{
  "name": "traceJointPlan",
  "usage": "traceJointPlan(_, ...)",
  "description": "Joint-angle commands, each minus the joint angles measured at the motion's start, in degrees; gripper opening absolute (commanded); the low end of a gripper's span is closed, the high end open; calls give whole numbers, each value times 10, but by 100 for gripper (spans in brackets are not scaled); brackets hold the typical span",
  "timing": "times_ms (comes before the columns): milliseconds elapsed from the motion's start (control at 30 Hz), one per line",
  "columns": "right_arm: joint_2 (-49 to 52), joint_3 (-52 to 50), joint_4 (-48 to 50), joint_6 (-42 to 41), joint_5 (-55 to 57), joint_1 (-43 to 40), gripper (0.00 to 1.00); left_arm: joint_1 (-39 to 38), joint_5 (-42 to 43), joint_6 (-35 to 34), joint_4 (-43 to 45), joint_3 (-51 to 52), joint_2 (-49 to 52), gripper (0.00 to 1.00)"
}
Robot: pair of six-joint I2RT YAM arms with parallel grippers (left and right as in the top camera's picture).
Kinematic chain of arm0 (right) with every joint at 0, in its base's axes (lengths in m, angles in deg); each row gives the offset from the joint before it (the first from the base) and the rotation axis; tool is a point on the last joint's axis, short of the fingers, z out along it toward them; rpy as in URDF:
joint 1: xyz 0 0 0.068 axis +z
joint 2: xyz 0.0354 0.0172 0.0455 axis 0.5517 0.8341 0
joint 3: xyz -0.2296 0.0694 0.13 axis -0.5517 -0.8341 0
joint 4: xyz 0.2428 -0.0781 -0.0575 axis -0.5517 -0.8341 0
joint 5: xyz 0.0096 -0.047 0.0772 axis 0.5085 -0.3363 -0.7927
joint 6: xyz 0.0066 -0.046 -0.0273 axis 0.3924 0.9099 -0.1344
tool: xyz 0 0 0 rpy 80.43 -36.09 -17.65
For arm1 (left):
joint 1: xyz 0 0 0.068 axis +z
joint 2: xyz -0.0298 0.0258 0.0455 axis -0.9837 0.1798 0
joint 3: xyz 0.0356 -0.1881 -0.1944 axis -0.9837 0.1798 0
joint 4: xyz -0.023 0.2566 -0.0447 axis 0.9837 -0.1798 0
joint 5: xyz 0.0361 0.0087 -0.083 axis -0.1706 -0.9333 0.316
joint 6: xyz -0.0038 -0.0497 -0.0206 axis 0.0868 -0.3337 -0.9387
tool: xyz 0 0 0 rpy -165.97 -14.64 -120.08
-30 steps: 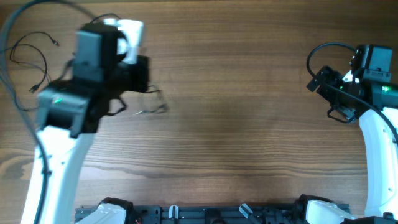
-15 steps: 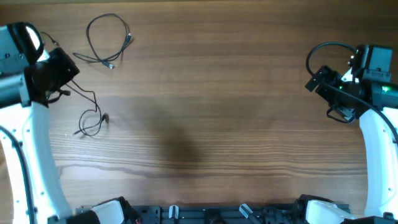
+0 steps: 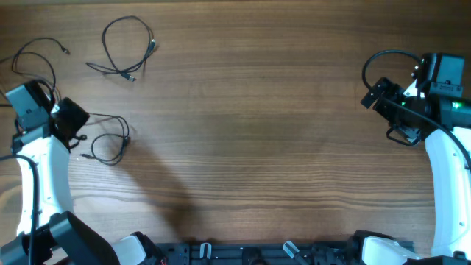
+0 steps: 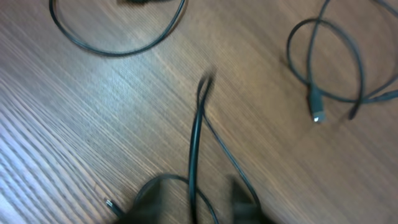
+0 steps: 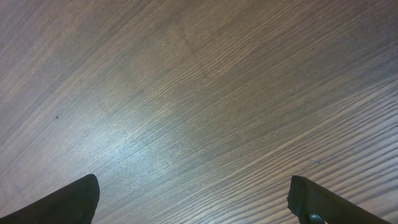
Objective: Untangle cables
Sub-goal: 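Lower the cable at the left edge and open the left gripper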
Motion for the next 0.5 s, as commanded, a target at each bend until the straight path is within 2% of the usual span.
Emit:
traceJointPlan(0,-11,5,0,7,-5,-1,100,6,-19,3,29,7,-4,100)
traceJointPlan(67,-11,5,1,7,-5,-1,100,16,0,3,6,-22,-24,100)
traceJointPlan(167,-11,5,3,6,-5,-1,100,24,84,4,-36,-72,-92,100)
traceJointPlan(300,-11,5,3,6,-5,-1,100,15,253,37,-46,-76,-194,100)
traceJointPlan(367,-11,5,3,6,-5,-1,100,7,290,53,-60,-76,-242,100)
traceJointPlan(467,-11,5,3,6,-5,-1,100,-3,299,66,-103,-76,-328,100)
